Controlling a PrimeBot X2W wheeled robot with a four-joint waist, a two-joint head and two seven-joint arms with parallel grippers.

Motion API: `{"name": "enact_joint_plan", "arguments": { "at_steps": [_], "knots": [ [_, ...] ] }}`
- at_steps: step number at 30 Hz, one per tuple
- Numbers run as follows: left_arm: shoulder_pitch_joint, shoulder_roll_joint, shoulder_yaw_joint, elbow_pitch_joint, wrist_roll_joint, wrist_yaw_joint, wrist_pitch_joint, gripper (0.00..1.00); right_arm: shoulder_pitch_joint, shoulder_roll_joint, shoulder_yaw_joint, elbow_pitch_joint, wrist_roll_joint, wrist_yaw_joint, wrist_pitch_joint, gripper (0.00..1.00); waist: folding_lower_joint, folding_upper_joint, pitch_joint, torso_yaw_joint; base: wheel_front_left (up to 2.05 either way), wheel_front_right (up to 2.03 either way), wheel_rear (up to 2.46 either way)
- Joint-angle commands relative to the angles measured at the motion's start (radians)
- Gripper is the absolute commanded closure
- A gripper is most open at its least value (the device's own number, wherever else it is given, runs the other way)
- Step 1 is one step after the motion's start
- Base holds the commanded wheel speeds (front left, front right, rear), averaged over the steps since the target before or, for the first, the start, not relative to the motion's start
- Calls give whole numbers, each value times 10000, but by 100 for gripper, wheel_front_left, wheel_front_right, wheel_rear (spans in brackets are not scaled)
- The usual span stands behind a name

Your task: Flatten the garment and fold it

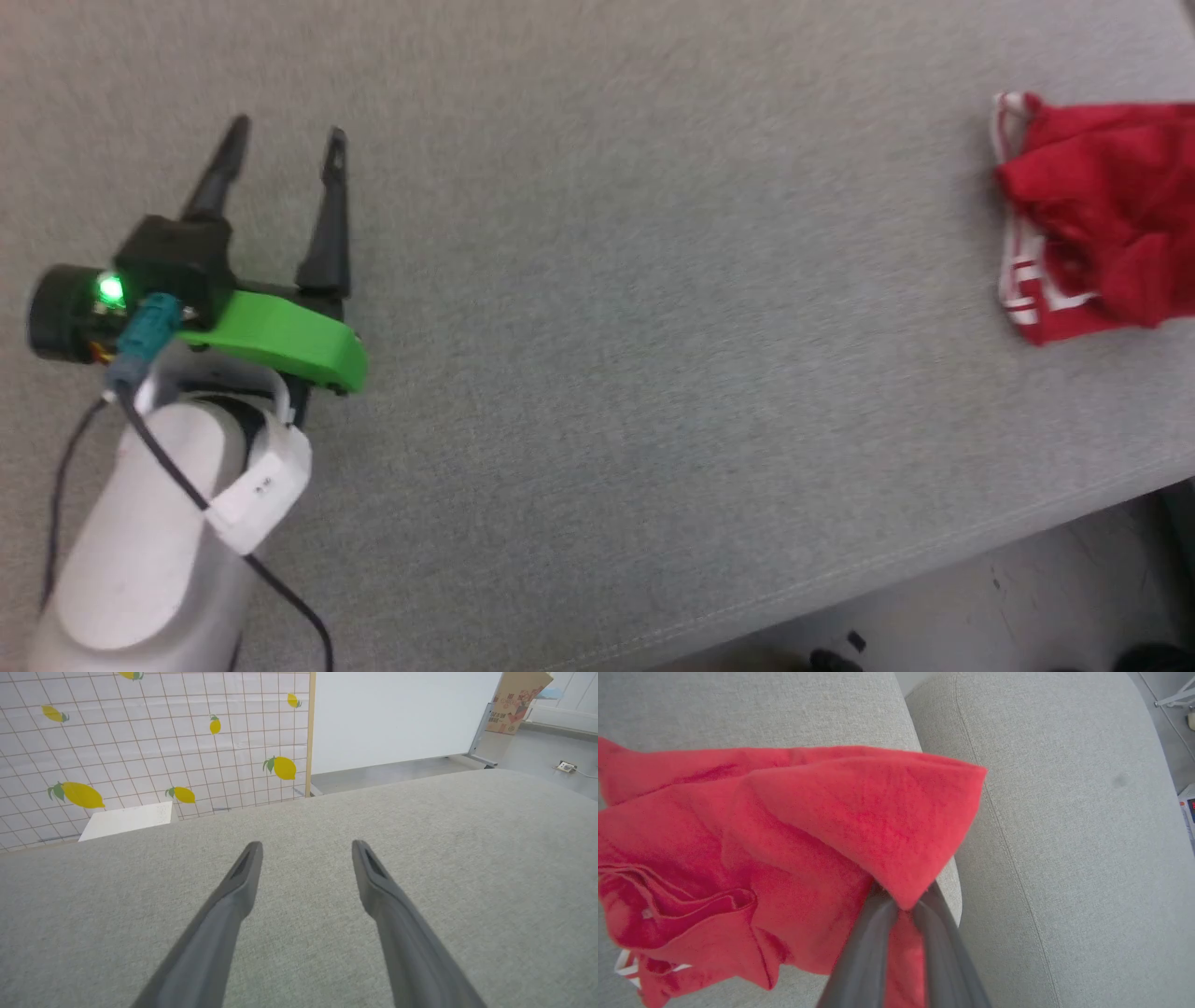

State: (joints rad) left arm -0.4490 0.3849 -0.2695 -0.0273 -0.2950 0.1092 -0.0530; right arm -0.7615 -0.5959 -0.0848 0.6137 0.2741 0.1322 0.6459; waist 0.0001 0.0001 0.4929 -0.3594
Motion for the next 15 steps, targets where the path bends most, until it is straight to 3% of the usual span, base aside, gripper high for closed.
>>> {"name": "enact_joint_plan", "arguments": {
  "at_steps": [1,7,8,9,15],
  "knots": [
    [-102,184,87,-252,92,124,102,0,-291,-5,-172,156,-201,-15,-100,100,-1,-1,1672,548,0,0,0],
    [221,792,441,-1642,268,477,782,0,-1164,-68,-1586,1427,-1236,-15,-1128,100,-1,-1,2430,744,0,0,0],
    [252,829,451,-1717,274,491,828,0,-1229,-73,-1664,1597,-1386,-15,-1222,53,-1,-1,2450,750,0,0,0],
    [291,869,463,-1792,279,506,871,0,-1314,-81,-1763,1766,-1541,-15,-1377,0,-1,-1,2461,749,0,0,0],
    [461,864,459,-1826,204,552,803,0,-1798,-172,-2355,2433,-1943,-15,-2488,0,-1,-1,2086,761,0,0,0]
  ]
}}
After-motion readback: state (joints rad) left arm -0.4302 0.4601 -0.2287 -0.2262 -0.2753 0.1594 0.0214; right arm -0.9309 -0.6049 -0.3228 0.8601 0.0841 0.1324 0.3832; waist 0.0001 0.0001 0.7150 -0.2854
